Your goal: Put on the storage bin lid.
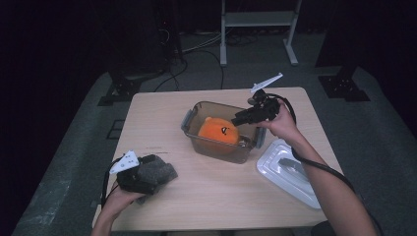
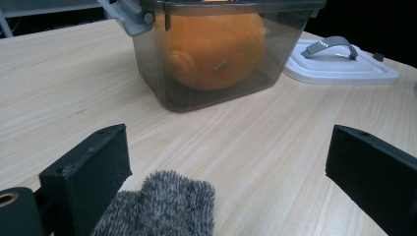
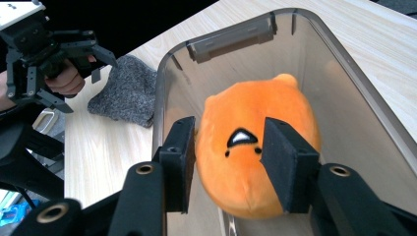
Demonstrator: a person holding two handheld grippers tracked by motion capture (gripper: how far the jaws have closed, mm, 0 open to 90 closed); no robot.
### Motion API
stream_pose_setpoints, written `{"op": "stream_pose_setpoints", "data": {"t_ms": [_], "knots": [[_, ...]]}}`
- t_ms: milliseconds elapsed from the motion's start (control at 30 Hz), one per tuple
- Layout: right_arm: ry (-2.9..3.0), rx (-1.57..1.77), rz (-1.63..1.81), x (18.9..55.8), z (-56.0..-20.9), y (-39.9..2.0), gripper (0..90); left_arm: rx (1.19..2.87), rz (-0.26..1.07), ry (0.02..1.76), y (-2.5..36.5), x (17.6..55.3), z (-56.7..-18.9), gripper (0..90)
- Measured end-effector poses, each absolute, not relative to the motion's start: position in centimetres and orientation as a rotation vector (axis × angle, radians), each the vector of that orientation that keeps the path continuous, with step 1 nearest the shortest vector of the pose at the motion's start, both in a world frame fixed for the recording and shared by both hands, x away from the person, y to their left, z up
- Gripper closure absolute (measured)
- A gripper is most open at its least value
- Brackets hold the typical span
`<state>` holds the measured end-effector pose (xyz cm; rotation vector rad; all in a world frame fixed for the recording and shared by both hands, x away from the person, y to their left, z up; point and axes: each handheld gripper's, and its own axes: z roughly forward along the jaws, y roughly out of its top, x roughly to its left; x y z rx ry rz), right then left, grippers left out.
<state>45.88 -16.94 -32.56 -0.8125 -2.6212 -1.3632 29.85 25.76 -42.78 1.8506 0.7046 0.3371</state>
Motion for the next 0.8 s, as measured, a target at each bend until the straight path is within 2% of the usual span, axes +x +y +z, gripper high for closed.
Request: {"op": "stream_pose_setpoints", "data": {"t_ms": [200, 800], "knots": [[-2.610, -0.841, -1.377, 44.8, -32.8, -19.1, 47.2, 1.856, 0.338, 0.708, 25.8, 29.9, -42.8, 2.4], [-2.616, -0.919, -1.410, 41.8, -33.6, -24.6, 42.3, 1.843, 0.347, 0.720, 26.1, 29.7, -42.7, 2.4]]}}
